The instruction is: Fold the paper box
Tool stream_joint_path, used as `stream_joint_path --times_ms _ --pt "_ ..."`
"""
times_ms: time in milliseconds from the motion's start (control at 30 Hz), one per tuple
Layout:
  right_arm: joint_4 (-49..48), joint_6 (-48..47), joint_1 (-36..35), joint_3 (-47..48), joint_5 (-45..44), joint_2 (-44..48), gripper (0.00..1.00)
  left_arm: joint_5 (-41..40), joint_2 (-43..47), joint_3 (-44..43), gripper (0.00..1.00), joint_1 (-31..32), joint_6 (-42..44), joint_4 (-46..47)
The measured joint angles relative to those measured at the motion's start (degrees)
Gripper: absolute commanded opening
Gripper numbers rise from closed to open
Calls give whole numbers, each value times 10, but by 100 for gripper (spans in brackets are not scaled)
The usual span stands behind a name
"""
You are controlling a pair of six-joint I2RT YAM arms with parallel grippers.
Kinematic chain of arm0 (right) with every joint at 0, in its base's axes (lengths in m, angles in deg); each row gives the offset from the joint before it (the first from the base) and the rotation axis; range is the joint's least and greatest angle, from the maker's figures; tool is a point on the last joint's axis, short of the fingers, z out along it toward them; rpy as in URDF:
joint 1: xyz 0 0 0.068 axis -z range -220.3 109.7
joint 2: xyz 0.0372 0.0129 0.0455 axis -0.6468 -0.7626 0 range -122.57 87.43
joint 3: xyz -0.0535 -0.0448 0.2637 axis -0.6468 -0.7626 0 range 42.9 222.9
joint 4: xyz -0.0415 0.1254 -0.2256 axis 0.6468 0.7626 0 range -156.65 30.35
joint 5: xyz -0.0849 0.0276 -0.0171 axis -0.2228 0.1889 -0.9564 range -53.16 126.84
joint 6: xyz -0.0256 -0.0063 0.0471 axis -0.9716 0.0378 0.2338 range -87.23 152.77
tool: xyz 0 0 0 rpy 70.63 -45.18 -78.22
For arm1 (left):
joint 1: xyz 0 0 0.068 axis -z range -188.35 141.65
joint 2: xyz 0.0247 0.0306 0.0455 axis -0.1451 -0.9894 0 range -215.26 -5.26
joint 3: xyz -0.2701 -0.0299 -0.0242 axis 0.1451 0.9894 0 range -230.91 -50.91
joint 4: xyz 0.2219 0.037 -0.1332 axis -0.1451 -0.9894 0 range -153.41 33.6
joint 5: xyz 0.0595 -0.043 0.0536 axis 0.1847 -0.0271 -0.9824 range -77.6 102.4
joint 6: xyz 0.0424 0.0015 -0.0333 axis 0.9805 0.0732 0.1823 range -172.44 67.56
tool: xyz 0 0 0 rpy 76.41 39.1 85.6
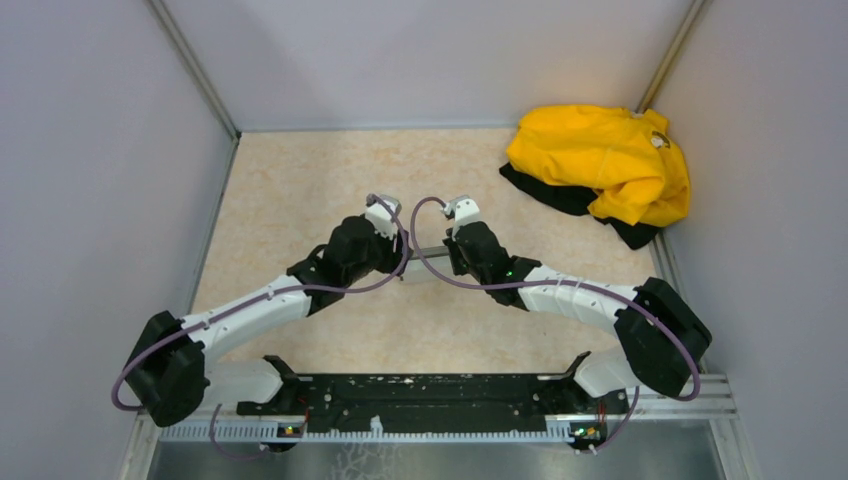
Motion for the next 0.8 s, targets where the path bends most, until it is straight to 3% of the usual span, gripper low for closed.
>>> stream_joint_path --times_ms 200,800 --pt "0 -9 0 0 8 0 0 46 6 0 68 -1 43 -9" --pt "1 -40 0 1 37 -2 0 169 -82 -18 66 -4 109 -43"
